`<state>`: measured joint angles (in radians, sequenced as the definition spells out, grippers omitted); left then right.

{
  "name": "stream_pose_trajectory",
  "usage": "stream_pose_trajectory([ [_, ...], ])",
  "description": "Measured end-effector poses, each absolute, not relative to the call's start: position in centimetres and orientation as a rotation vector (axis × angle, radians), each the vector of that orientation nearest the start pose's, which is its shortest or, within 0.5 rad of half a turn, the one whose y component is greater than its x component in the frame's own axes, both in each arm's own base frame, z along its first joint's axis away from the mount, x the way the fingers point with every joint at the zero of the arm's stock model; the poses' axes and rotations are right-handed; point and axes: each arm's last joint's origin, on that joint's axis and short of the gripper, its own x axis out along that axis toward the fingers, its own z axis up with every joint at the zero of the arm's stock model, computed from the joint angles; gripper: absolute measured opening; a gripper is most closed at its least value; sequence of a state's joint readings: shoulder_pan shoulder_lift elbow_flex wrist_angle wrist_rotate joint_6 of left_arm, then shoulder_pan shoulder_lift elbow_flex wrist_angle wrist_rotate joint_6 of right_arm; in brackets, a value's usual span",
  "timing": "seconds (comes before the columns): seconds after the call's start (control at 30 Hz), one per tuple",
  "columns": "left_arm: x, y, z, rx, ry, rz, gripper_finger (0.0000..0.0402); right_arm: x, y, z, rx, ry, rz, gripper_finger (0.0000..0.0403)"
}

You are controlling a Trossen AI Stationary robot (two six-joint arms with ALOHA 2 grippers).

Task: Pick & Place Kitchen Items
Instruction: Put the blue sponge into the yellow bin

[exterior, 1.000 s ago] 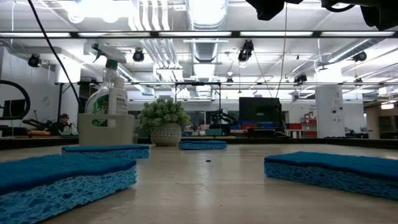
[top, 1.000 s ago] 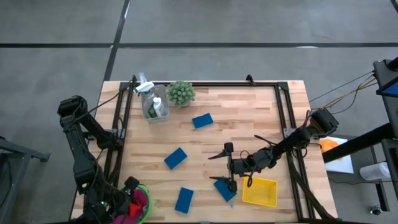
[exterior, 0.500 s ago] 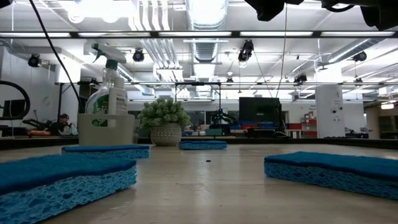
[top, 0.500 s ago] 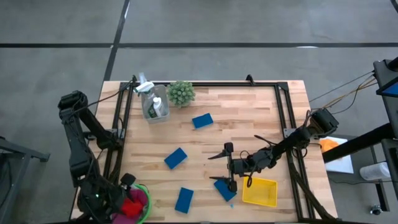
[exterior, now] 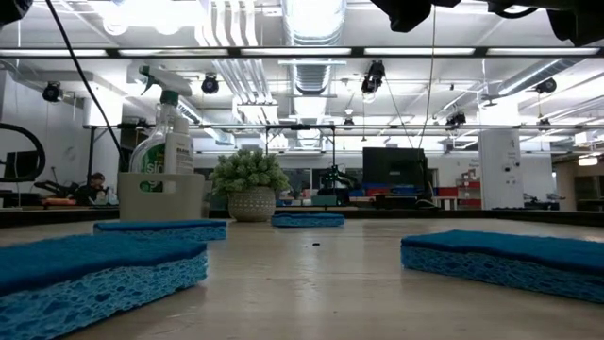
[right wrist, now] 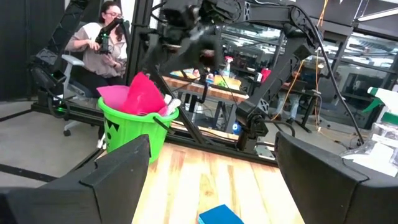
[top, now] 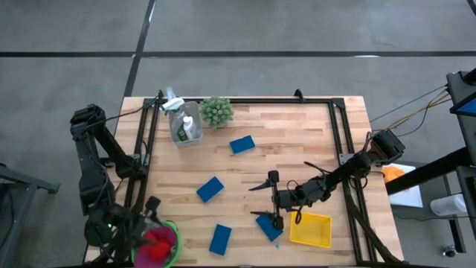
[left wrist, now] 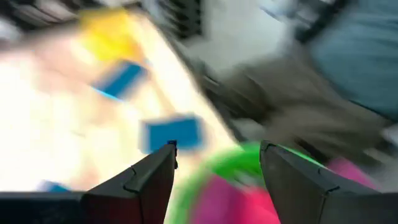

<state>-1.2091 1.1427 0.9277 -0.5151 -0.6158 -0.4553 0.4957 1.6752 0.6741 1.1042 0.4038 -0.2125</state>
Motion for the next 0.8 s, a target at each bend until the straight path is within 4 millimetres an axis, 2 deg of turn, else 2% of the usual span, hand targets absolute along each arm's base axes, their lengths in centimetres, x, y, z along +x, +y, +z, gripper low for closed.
stream_pose_trajectory([
  [0.17,10.7,-20.5,28.5,0.179,0.34,-0.134,0.0236,29.1,14.4,20.2,-0.167,-0.103,0.081,0.034],
  [0.4,13.5,-19.5,25.8,0.173,0.207,-0.092,0.0236,29.1,14.4,20.1,-0.164,-0.093,0.083,0.034],
  [0.6,16.4,-15.9,22.2,0.12,0.087,-0.154,0.0236,29.5,14.3,19.3,-0.139,0.017,0.085,0.034],
  [0.8,17.8,-11.9,20.0,0.123,0.046,-0.068,0.0236,30.6,15.2,19.1,-0.085,0.357,0.073,0.034],
])
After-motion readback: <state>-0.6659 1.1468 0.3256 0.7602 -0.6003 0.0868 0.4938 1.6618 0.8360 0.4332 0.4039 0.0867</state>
